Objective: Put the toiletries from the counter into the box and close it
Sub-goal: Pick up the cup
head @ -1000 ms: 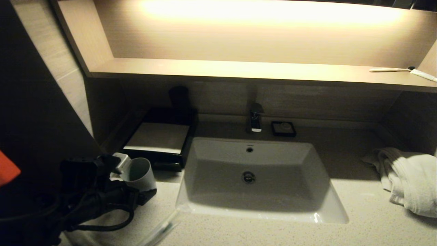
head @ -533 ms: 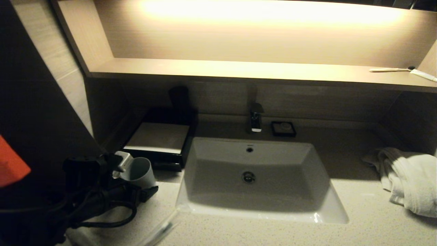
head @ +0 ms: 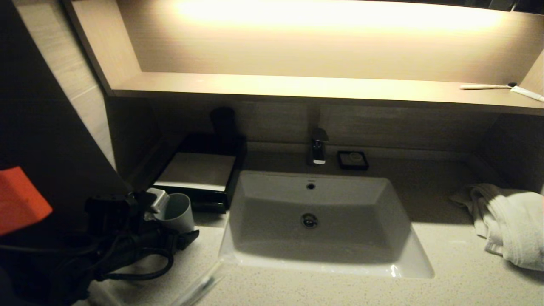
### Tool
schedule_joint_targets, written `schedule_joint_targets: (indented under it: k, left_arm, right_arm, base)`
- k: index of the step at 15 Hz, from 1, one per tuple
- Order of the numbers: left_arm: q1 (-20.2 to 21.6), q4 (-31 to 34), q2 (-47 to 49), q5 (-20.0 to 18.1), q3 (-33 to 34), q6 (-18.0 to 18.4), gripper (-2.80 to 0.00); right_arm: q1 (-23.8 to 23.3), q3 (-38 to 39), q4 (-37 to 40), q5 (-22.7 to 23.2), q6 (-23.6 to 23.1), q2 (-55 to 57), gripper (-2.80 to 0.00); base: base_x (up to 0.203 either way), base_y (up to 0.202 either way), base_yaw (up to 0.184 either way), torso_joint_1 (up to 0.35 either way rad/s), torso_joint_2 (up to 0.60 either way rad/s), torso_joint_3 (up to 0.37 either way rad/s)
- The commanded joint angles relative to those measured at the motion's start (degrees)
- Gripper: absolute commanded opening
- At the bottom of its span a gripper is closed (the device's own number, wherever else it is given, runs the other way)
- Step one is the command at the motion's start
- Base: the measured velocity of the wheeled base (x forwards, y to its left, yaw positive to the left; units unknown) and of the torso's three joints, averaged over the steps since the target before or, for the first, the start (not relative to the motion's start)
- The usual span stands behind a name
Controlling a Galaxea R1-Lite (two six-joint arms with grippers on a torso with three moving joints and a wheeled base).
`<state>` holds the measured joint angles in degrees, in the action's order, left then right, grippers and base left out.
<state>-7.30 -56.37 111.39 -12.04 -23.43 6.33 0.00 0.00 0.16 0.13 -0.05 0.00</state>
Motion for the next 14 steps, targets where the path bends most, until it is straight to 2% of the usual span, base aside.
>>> schedule_joint_targets:
  k: [1,13,14]
  left_arm:
    - [0.0,-0.4,0.3,-0.1,-0.2,0.0,0.0]
    - [0.0,-0.8,0.2,-0.2,-0.2,-0.2,0.0]
    - [0.0,-1.1,0.3,-0.2,-0.1,-0.2,-2.8]
  right_arm:
    - [0.0,0.0,0.0,0.0,0.0,0.0,-2.8]
    - [0.0,0.0,-0.1,0.0,0.0,0.0,-2.8]
    - [0.0,0.0,0.0,0.0,0.0,0.0,-2.8]
  base:
    - [0.0,0.0,0.0,0.0,0.0,0.0]
    - [0.0,0.0,0.0,0.0,0.0,0.0]
    - [0.0,0.0,0.0,0.0,0.0,0.0]
